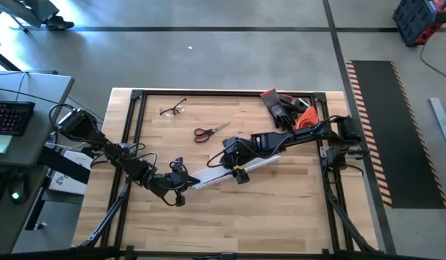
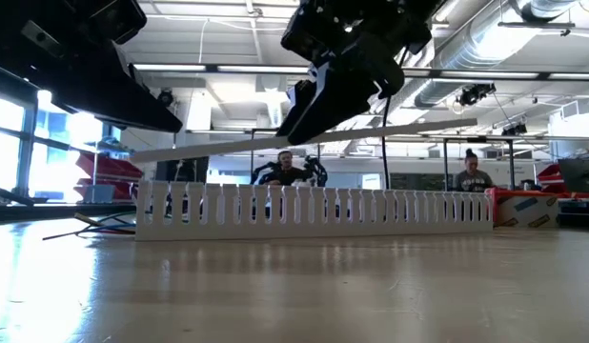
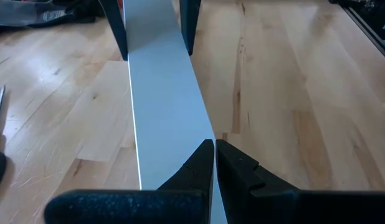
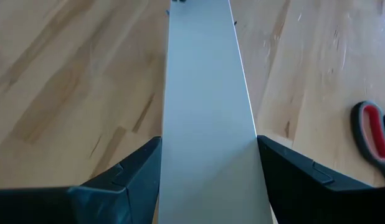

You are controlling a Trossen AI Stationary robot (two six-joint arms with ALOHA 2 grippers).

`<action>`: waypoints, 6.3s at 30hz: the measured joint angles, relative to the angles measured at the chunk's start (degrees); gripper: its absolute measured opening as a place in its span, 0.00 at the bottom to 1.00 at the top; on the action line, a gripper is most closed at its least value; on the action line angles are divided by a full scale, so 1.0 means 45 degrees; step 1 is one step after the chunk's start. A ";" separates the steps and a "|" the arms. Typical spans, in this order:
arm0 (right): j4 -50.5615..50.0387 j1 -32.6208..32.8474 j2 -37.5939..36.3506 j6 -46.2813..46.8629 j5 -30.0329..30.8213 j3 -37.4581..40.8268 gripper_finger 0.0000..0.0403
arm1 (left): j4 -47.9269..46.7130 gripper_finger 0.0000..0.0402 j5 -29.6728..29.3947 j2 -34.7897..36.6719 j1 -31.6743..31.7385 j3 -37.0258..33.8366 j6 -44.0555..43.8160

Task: Ziptie cables
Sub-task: Close the white cable duct lid

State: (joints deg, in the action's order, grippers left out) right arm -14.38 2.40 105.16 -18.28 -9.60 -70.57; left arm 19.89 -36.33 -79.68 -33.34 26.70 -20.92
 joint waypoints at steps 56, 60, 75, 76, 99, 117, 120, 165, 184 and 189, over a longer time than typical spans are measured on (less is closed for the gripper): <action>-0.3039 -0.0059 0.1038 0.0427 -0.0268 -0.1627 0.54 | 0.0214 0.00 0.0034 0.0000 -0.0002 0.0000 0.0002; -0.3054 -0.0059 0.1166 0.0401 -0.0268 -0.1622 0.53 | 0.0211 0.00 0.0032 0.0004 -0.0005 0.0000 0.0002; -0.3166 -0.0039 0.1156 0.0394 -0.0355 -0.1802 0.51 | 0.0245 0.00 0.0421 -0.0958 0.0296 0.0003 -0.0344; -0.3170 -0.0030 0.1161 0.0398 -0.0355 -0.1802 0.51 | 0.0245 0.00 0.0423 -0.1090 0.0327 0.0002 -0.0357; -0.2739 -0.0019 0.1151 0.0284 0.0485 -0.1807 0.17 | 0.0202 0.00 0.0624 -0.1515 0.0403 0.0010 -0.0780; 0.5930 0.3295 0.1132 0.4968 0.4075 0.2368 0.18 | 0.2053 0.14 0.2372 -0.3520 0.0010 0.0130 0.0440; 0.6372 0.3307 0.1132 0.6106 0.4185 0.2809 0.18 | 0.2425 0.20 0.2316 -0.4368 0.0118 0.0539 0.0745; 0.4057 0.5925 0.2452 0.5713 0.7317 0.1329 0.54 | 0.1491 0.00 0.2817 -0.3458 -0.1267 0.2388 -0.4797; 0.3604 0.3616 0.2438 0.9763 -0.2906 0.1345 0.10 | 0.1518 0.30 0.2741 -0.3483 -0.1412 0.2399 -0.1215; 0.3588 0.3096 0.2727 1.0117 -0.4240 0.1350 0.11 | 0.1460 0.36 0.2716 -0.3597 -0.1452 0.2399 -0.1073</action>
State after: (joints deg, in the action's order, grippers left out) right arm 1.77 16.33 117.44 27.24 -28.68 -64.49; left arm 26.46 -24.10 -95.87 -39.88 37.50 -25.75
